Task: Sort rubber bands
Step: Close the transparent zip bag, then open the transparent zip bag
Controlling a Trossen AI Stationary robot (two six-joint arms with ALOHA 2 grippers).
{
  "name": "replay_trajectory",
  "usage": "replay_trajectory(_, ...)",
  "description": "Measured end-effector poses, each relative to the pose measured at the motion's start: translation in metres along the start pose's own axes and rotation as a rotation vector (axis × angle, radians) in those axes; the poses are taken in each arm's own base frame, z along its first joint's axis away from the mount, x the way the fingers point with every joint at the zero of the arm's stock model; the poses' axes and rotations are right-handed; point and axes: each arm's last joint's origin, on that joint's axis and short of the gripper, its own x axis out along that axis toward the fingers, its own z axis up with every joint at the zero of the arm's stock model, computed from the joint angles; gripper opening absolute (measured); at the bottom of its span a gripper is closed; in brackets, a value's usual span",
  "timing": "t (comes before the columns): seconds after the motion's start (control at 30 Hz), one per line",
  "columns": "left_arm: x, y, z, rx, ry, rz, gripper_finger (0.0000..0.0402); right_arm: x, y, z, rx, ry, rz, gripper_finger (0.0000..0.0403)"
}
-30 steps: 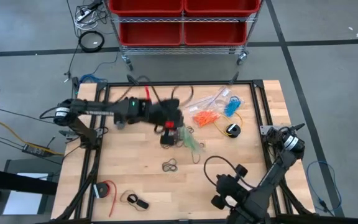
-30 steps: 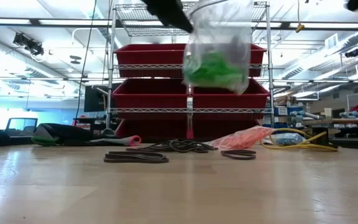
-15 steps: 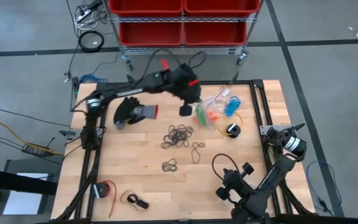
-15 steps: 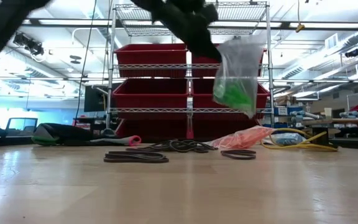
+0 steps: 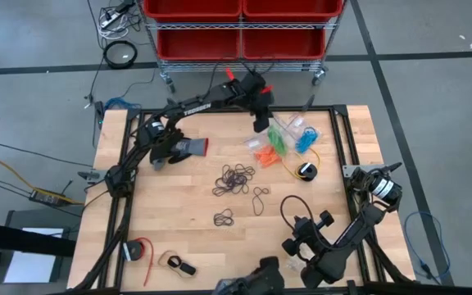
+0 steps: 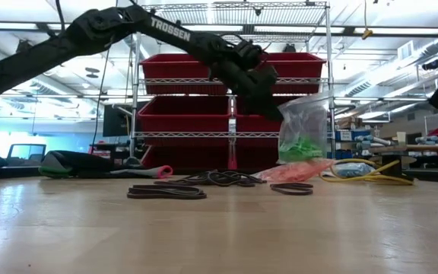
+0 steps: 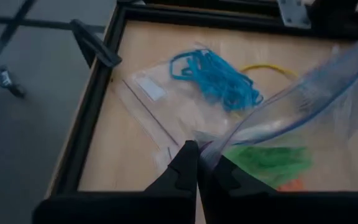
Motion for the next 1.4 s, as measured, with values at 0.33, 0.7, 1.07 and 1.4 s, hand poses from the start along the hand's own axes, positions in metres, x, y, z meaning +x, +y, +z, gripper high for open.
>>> replay_trajectory(0.33, -0.007, 0.009, 0.007, -0.131, -0.090, -0.071, 0.0120, 0.003, 0.002, 0.003, 0.059, -0.008, 0.003, 0.0000)
replay_trajectory(0.7, -0.008, -0.017, 0.006, -0.164, 0.018, -0.134, 0.0254, -0.010, 0.005, -0.002, 0.110, 0.185, -0.006, 0.0000)
replay_trajectory(1.07, -0.059, -0.120, 0.041, 0.101, 0.112, -0.218, 0.0234, -0.071, 0.007, 0.002, 0.111, 0.368, 0.217, 0.0005)
replay_trajectory(1.4, -0.092, -0.231, 0.041, 0.312, 0.276, -0.240, 0.0227, -0.071, 0.023, -0.021, 0.179, 0.503, 0.343, 0.0094)
